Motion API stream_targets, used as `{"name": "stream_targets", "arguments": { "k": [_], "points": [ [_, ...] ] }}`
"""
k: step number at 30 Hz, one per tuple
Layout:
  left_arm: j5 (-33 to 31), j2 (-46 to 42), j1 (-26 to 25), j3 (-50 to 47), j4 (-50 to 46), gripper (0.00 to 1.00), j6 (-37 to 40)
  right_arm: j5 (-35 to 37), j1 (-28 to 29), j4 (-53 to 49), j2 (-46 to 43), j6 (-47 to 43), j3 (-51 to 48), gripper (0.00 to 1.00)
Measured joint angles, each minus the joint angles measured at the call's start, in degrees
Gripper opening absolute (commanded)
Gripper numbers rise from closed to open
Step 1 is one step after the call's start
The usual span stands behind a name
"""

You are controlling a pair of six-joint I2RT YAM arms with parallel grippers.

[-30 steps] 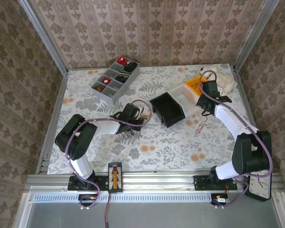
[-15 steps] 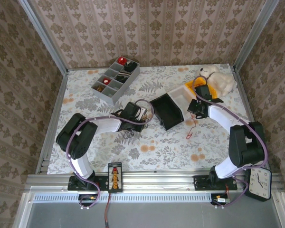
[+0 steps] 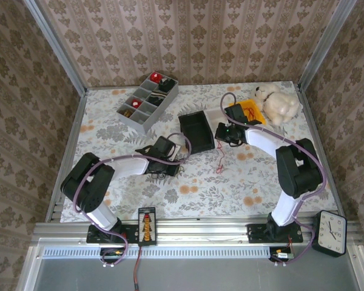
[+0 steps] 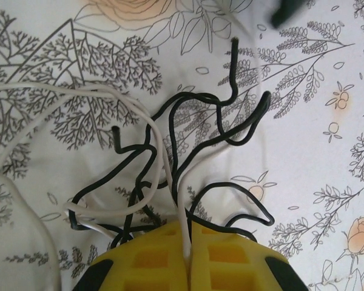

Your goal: Untangle the cables

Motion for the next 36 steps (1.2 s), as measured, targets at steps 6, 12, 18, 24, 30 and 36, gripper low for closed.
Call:
{"name": "stream_targets", "arguments": {
  "k": [6, 12, 18, 24, 30, 36],
  "points": [
    [0.3, -0.1, 0.0, -0.1, 0.5, 0.0, 0.0, -6.1, 0.7, 4.1, 0.9, -0.1, 1.2, 0.07],
    [4.3, 1.1, 0.9, 0.6, 2.3, 0.0, 0.9, -11.6, 1.0, 5.9, 0.9, -1.0, 3.1, 0.07],
    [6.8, 4.8, 2.5, 3.9, 4.4, 0.0, 1.1, -12.5, 1.1, 5.4, -0.1, -3.0, 0.9, 0.06],
    [6.1, 6.3, 3.1, 7.8, 5.9, 0.0, 0.8, -12.6, -0.6, 4.1, -6.6, -2.5, -4.8, 0.06],
    [2.5, 8.8, 3.0, 9.6, 5.9, 0.0, -0.2, -11.0, -5.8, 3.7, -12.1, -2.4, -1.0, 0.06],
    [0.9, 8.9, 2.6, 9.6, 5.9, 0.0, -0.9, -2.1, -11.0, 3.3, -10.8, -4.7, 9.7, 0.06]
  ]
}}
